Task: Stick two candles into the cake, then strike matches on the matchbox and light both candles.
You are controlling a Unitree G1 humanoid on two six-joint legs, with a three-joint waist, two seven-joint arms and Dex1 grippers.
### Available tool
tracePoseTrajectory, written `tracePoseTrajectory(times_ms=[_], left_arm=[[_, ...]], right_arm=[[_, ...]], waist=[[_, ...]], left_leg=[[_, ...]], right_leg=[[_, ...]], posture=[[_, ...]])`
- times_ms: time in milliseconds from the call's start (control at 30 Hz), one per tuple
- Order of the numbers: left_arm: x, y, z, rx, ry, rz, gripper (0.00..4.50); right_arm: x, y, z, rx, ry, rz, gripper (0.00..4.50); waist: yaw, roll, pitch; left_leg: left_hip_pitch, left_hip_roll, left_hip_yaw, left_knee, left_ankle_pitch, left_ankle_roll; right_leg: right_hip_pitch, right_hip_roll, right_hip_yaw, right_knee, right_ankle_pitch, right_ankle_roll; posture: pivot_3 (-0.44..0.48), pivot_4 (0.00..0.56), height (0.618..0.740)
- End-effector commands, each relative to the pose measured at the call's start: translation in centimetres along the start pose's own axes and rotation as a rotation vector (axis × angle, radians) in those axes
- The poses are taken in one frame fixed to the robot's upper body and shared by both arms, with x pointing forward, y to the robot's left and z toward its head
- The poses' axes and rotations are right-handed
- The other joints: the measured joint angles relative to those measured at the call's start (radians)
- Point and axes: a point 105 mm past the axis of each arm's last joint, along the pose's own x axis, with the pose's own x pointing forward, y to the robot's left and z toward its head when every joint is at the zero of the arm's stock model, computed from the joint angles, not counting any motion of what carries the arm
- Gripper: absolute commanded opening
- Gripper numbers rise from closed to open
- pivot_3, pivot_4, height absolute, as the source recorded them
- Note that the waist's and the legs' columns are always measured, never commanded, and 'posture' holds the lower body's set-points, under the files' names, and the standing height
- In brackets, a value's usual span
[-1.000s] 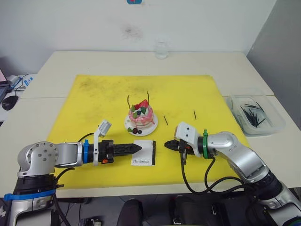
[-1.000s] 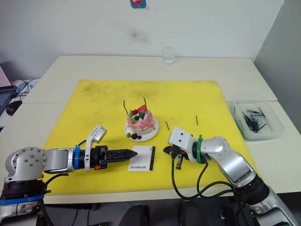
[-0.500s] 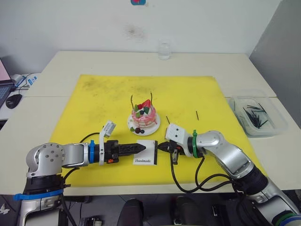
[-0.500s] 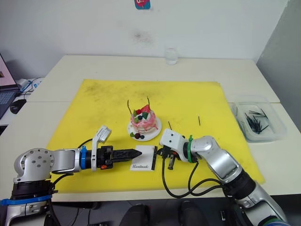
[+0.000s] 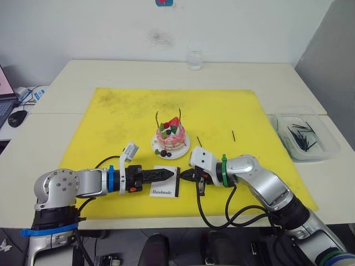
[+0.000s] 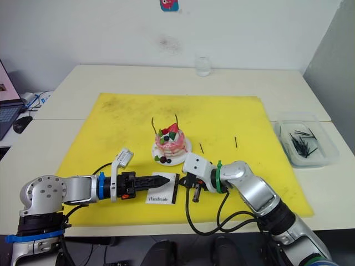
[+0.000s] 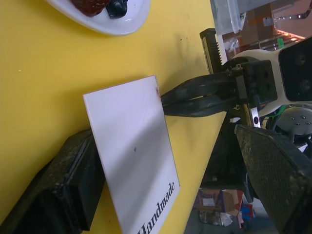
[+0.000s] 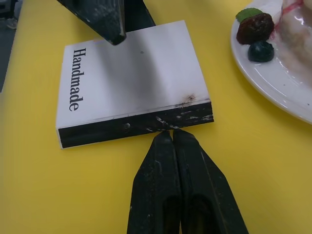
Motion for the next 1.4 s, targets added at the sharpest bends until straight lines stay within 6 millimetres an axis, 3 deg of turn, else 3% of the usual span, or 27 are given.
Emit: tracePoseTrajectory(times_ms=[33, 300, 600, 800, 1067, 1267, 1400], left_arm=[[0.9, 0.0, -0.9, -0.006, 0.036, -0.002, 4.50], [0.8, 0.4, -1.1, 0.014, 0.044, 0.036, 4.50], [1.8, 1.5, -1.5, 0.047, 0.037, 0.096, 1.66], [1.6, 1.8, -1.7, 0.055, 0.025, 0.106, 0.03], [1.0, 1.1, -1.4, 0.065, 0.001, 0.077, 0.03], [1.2, 1.6, -1.6, 0.037, 0.007, 0.096, 0.03], [1.0, 1.4, -1.4, 0.015, 0.007, 0.076, 1.00]], right_arm=[[0.1, 0.3, 0.8, -0.021, -0.025, 0.011, 0.04], [0.2, 0.1, 0.6, -0.015, -0.025, 0.000, 0.04], [0.5, 0.5, 0.7, 0.000, -0.034, -0.001, 0.00], [0.4, 0.6, 0.7, 0.011, -0.036, -0.008, 0.00], [-0.4, 0.1, 1.1, 0.030, -0.056, -0.043, 0.00], [-0.2, 0.1, 0.3, 0.042, -0.031, -0.052, 0.00], [0.2, 0.3, 0.1, 0.042, -0.023, -0.046, 0.00]], waist=[[0.001, 0.000, 0.000], [0.003, 0.000, 0.000], [0.003, 0.000, 0.000], [0.005, 0.000, 0.000], [0.005, -0.001, 0.000], [0.005, -0.001, 0.000], [0.005, -0.001, -0.001]], left_leg=[[0.000, 0.000, 0.000, 0.000, 0.000, 0.000], [0.000, 0.000, 0.000, 0.000, 0.000, 0.000], [0.000, 0.000, 0.000, 0.000, 0.000, 0.000], [0.000, 0.000, 0.000, 0.000, 0.000, 0.000], [0.000, 0.000, 0.000, 0.000, 0.000, 0.000], [0.000, 0.000, 0.000, 0.000, 0.000, 0.000], [0.000, 0.000, 0.000, 0.000, 0.000, 0.000]], right_leg=[[0.000, 0.000, 0.000, 0.000, 0.000, 0.000], [0.000, 0.000, 0.000, 0.000, 0.000, 0.000], [0.000, 0.000, 0.000, 0.000, 0.000, 0.000], [0.000, -0.001, 0.000, -0.001, 0.000, 0.000], [0.000, 0.000, 0.000, -0.001, 0.000, 0.000], [0.000, 0.000, 0.000, -0.001, 0.000, 0.001], [0.000, 0.000, 0.000, -0.001, 0.000, 0.001]], posture=[[0.000, 0.150, 0.740], [0.000, 0.150, 0.740], [0.000, 0.150, 0.740], [0.000, 0.150, 0.740], [0.000, 0.150, 0.740], [0.000, 0.150, 0.740], [0.000, 0.150, 0.740]])
